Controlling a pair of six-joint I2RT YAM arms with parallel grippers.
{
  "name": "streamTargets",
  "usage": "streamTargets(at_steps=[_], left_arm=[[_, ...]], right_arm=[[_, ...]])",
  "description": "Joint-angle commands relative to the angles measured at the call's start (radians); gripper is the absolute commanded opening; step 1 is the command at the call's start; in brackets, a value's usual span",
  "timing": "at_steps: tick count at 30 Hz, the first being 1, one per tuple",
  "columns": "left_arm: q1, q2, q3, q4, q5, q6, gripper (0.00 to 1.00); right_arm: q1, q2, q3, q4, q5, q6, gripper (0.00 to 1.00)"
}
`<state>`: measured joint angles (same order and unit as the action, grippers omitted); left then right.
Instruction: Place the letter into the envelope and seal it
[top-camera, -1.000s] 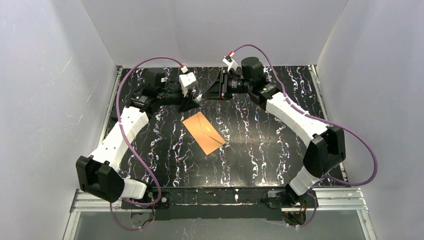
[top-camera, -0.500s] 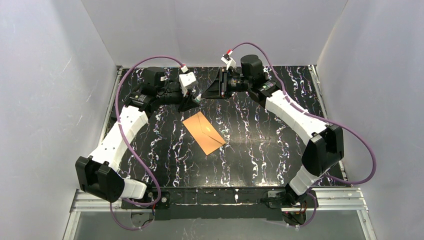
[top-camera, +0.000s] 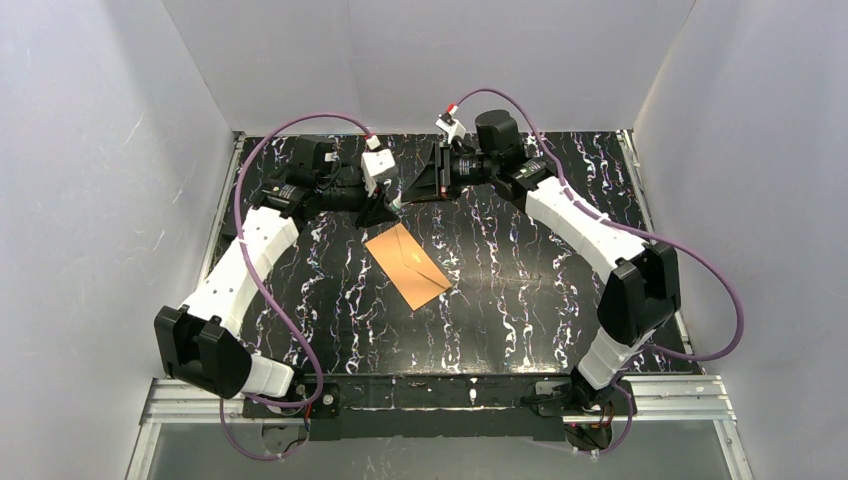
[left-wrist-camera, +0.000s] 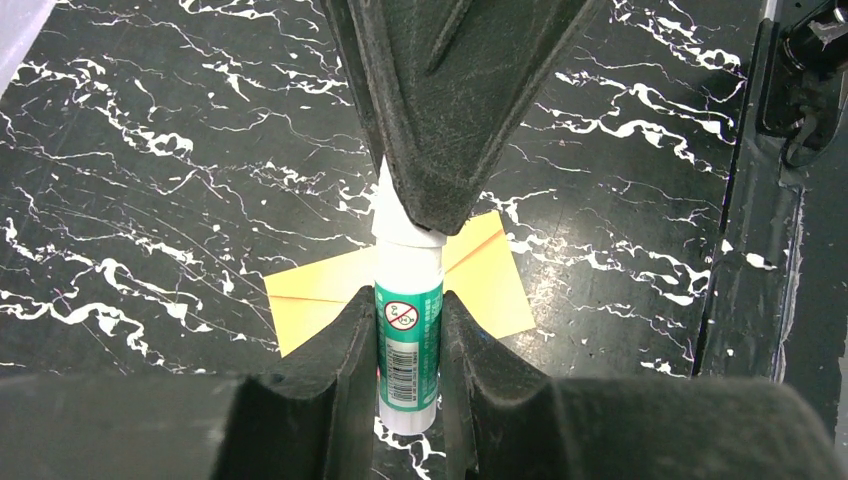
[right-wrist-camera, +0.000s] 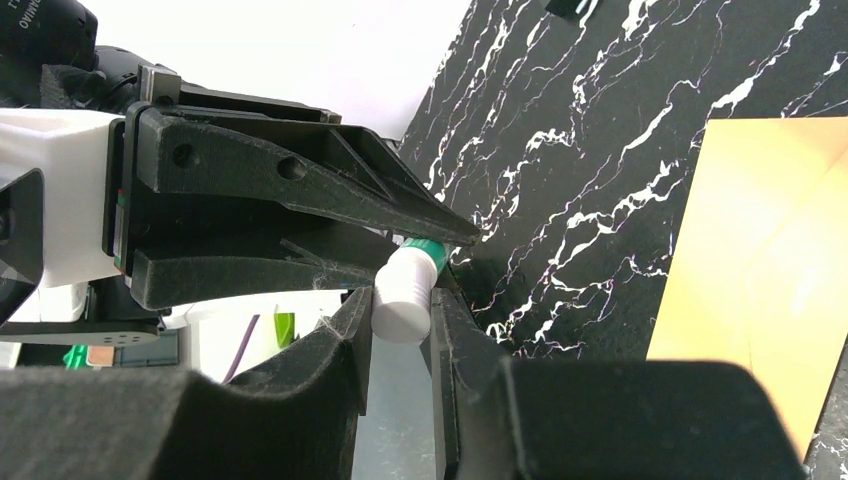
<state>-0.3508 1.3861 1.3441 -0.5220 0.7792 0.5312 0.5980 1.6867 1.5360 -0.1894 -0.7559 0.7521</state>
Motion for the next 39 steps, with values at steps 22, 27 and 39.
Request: streamTargets(at_steps=[22, 27, 39], left_arm=[[-0.050, 0.057, 0.097, -0.085, -0.006, 0.081, 0.00], [-0.051, 0.039, 0.045, 0.091, 0.001, -0.038, 0.00], [-0.080, 0.028, 0.003, 0.355, -0.077, 0.012, 0.00]], right_arm=[[0.072, 0.175, 0.333, -0.514, -0.021, -0.223, 0.01], [0.106, 0.210, 0.368, -0.614, 0.058, -0.307, 0.01], [0.134, 0.247, 0.303, -0.777, 0.125, -0.468, 0.01]])
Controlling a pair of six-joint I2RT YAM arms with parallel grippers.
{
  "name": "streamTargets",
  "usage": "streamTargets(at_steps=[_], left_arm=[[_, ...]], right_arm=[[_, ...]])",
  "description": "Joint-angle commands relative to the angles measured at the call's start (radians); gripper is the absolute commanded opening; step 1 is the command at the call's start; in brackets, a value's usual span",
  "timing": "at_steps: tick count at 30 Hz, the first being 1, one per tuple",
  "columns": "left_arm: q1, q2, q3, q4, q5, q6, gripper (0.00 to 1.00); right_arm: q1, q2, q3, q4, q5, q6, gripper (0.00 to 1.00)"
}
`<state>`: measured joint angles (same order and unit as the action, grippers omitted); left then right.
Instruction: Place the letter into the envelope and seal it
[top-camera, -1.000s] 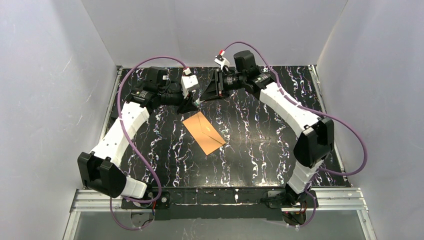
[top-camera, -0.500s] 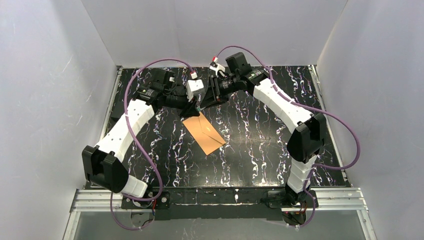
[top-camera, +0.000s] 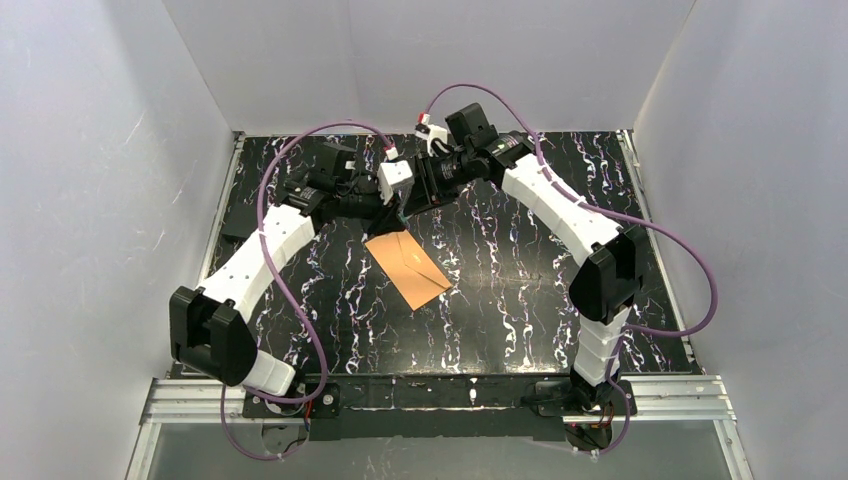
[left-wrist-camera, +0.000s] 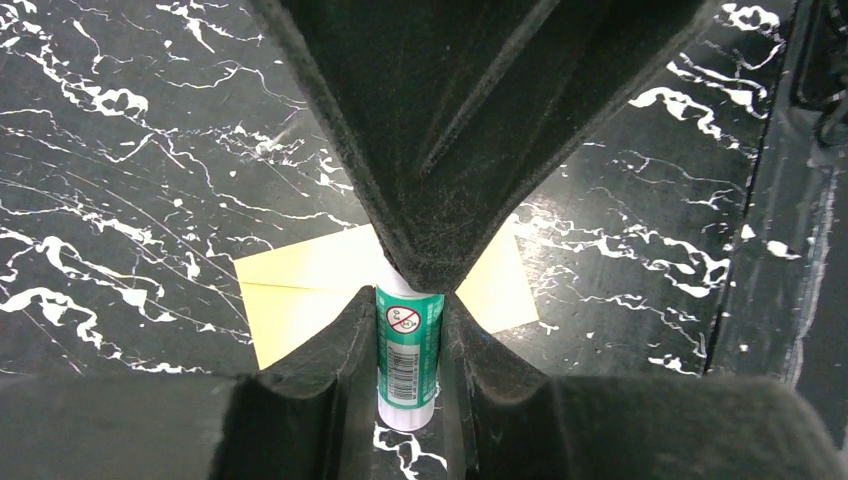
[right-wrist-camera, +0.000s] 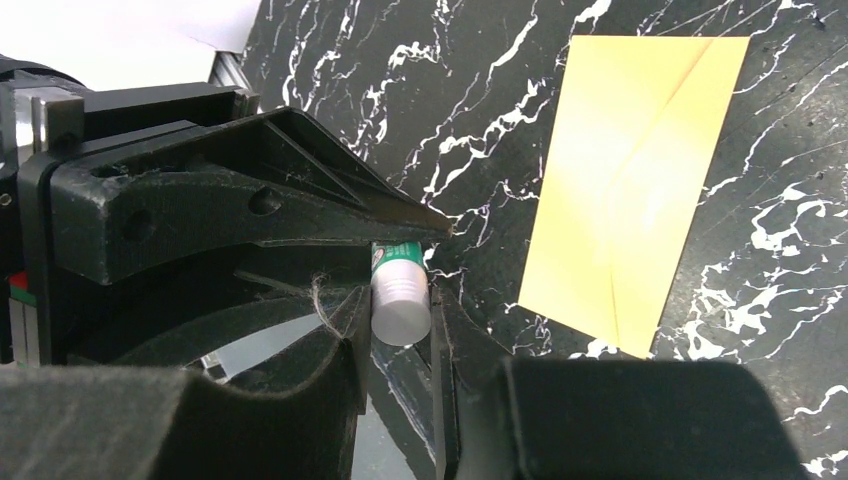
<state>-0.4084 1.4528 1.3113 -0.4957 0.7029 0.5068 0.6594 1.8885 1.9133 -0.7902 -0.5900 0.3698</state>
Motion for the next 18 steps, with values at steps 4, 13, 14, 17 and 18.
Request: streamTargets(at_steps=[4, 13, 14, 17, 18], left_arm=[[-0.050, -0.042, 0.046, 0.403, -0.029, 0.094, 0.00], [-0.105, 0.004, 0.091, 0.513, -0.018, 0.059, 0.00], [-0.110, 0.010, 0.091, 0.531, -0.020, 0.057, 0.00], [-0.116, 0.037, 0.113, 0.548, -0.036, 0.061, 0.00], [-0.116, 0.050, 0.130, 0.552, -0.036, 0.059, 0.00]], right_arm=[[0.075, 0.017, -0.173, -0.124, -0.084, -0.098, 0.01], [0.073, 0.001, -0.259, 0.037, -0.148, -0.005, 0.01], [0.071, 0.001, -0.265, 0.042, -0.156, -0.002, 0.01], [0.071, -0.002, -0.295, 0.069, -0.176, 0.012, 0.01], [0.071, -0.002, -0.306, 0.072, -0.177, 0.013, 0.01]])
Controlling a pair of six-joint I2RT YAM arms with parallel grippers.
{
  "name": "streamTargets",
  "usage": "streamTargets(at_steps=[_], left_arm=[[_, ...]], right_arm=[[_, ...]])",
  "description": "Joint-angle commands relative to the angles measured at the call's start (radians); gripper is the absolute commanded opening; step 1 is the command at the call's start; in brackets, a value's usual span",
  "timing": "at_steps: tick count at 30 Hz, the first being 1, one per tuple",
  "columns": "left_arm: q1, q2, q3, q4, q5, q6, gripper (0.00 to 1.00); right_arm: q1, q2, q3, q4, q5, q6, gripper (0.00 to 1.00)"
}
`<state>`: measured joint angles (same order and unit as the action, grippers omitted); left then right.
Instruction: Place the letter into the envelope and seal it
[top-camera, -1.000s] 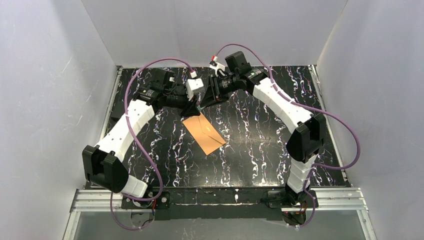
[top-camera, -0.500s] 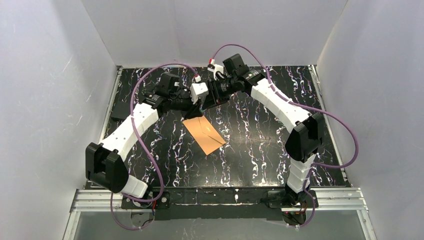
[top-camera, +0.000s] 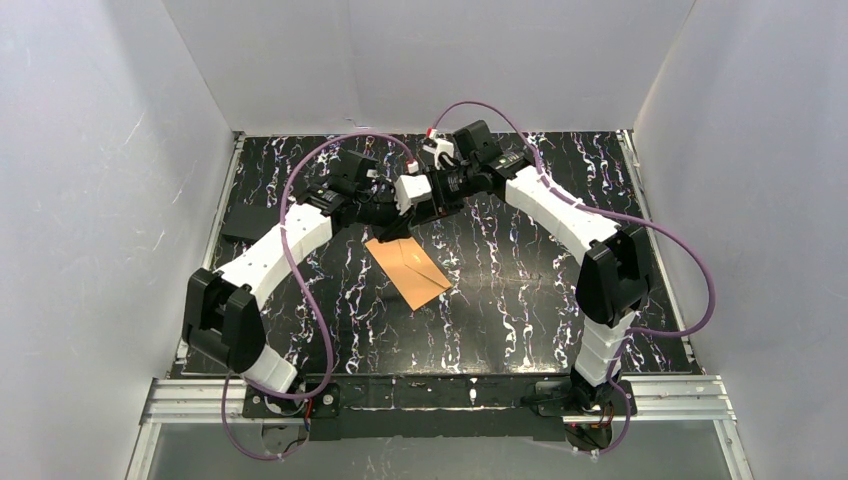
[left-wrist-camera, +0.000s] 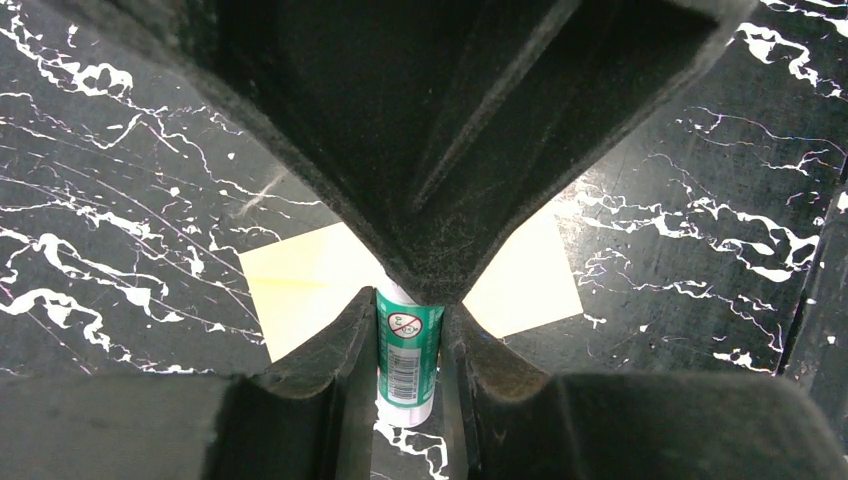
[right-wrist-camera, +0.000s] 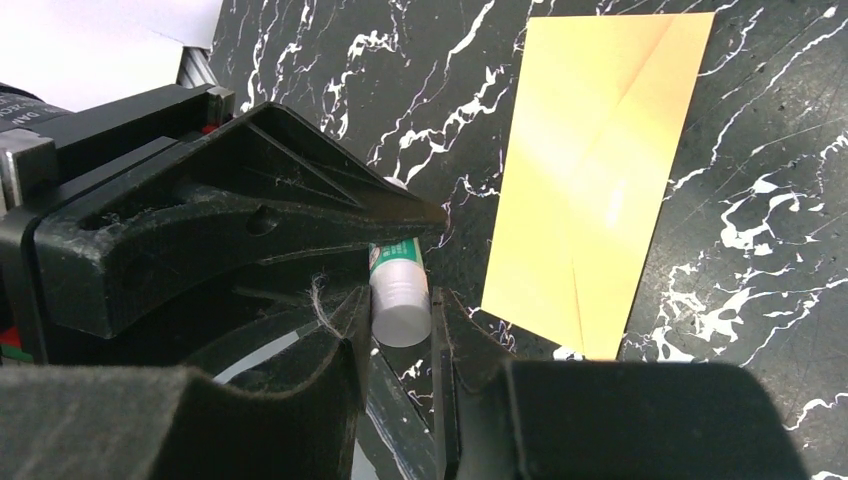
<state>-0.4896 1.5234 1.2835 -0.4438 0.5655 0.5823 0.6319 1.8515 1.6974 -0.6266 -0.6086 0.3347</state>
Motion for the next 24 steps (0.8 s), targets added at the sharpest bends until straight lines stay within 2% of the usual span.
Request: streamTargets(at_steps=[1, 13, 16, 20, 24], left_arm=[[-0.035, -0.007, 0.178, 0.501, 0.103, -0.018, 0.00], [-0.058, 0.065, 0.350, 0.504, 0.109, -0.015, 0.00], [-0.058, 0.020, 0.280, 0.498, 0.079, -0.011, 0.00], [-0.053, -0.058, 0.133, 0.459, 0.058, -0.027, 0.00], [-0.041, -0.104, 0.020, 0.451, 0.047, -0.108, 0.00]], right_arm=[[0.099, 0.038, -0.096, -0.092, -0.163, 0.050, 0.01], [0.101, 0.069, -0.130, -0.121, -0.159, 0.014, 0.01], [0.071, 0.062, -0.060, -0.153, -0.115, 0.019, 0.01], [0.011, -0.029, -0.048, 0.003, -0.043, 0.121, 0.01], [0.000, -0.098, -0.036, 0.082, 0.033, 0.165, 0.01]])
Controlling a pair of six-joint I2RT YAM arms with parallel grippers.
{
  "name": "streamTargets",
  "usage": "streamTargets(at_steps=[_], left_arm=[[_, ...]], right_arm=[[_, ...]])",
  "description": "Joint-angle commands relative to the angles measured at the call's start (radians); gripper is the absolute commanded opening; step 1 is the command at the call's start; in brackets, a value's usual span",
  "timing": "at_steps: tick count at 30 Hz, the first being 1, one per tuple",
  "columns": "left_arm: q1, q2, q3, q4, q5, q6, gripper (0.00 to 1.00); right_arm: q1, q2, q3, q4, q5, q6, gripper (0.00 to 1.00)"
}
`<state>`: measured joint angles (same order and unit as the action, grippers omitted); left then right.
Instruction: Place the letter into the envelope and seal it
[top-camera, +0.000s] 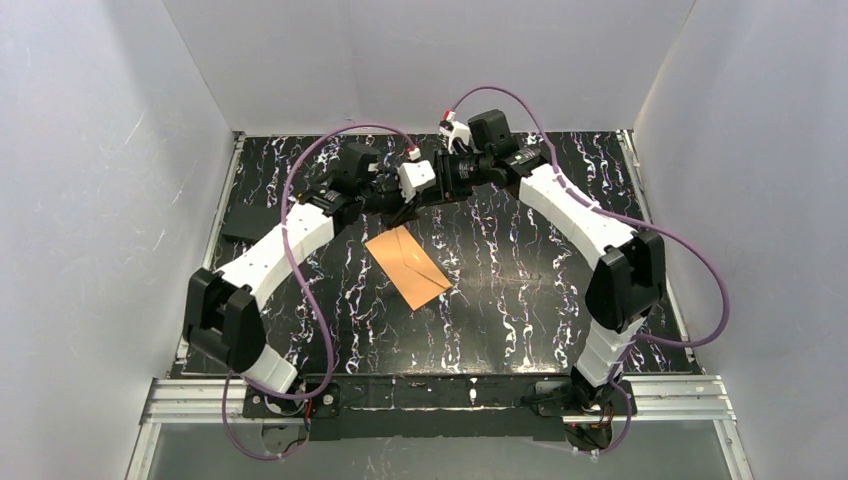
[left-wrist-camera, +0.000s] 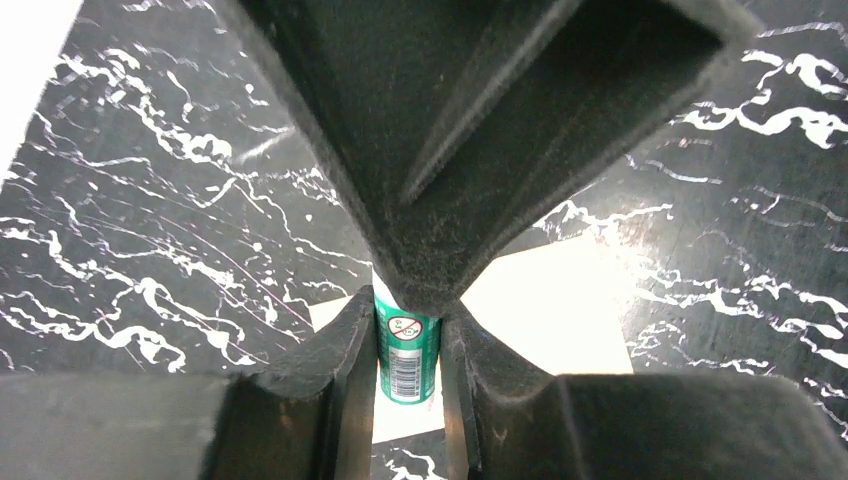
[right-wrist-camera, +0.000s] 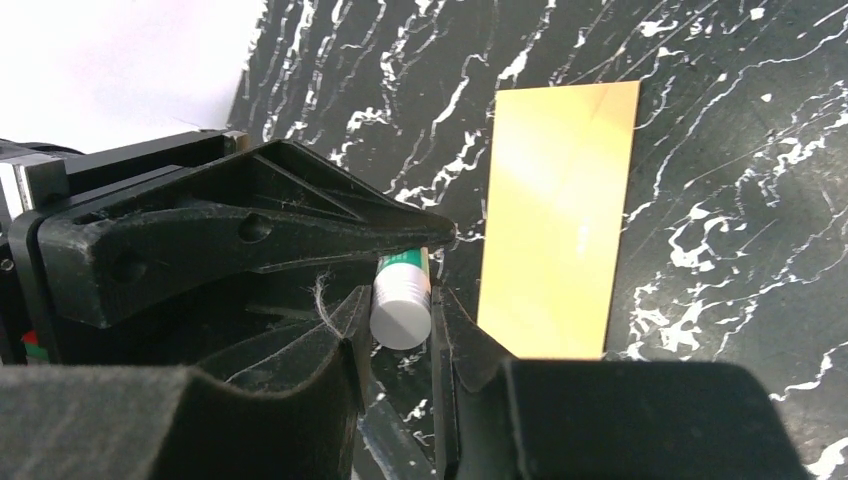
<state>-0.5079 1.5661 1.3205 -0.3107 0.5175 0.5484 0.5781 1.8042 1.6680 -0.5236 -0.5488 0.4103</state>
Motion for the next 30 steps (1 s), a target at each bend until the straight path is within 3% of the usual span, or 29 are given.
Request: streamTargets(at_steps=[1, 3, 6, 10, 17, 23, 30], left_arm=[[-0.018, -0.146, -0.023, 0.280, 0.098, -0.096, 0.00], [-0.014, -0.149, -0.038, 0.254, 0.108, -0.119, 0.00], [-0.010, -0.164, -0.088, 0.283, 0.108, -0.146, 0.00], [-0.006, -0.160, -0.094, 0.262, 0.112, -0.141, 0.00], [0.003, -0.168, -0.123, 0.254, 0.114, -0.138, 0.00], [0.006, -0.154, -0.118, 0.199, 0.100, -0.102, 0.00], [0.006, -0.132, -0.082, 0.138, 0.085, -0.063, 0.00]], right_arm=[[0.051, -0.055, 0.004, -0.024, -0.018, 0.099, 0.06], [0.049, -0.066, 0.018, -0.023, 0.004, 0.115, 0.20], [0.047, -0.071, 0.052, -0.053, 0.043, 0.131, 0.53], [0.044, -0.070, 0.099, -0.096, 0.065, 0.138, 0.71], [0.019, -0.111, 0.122, -0.120, 0.114, 0.173, 0.74], [0.015, -0.114, 0.158, -0.145, 0.087, 0.144, 0.58], [0.014, -0.057, 0.236, -0.259, 0.103, 0.088, 0.49]])
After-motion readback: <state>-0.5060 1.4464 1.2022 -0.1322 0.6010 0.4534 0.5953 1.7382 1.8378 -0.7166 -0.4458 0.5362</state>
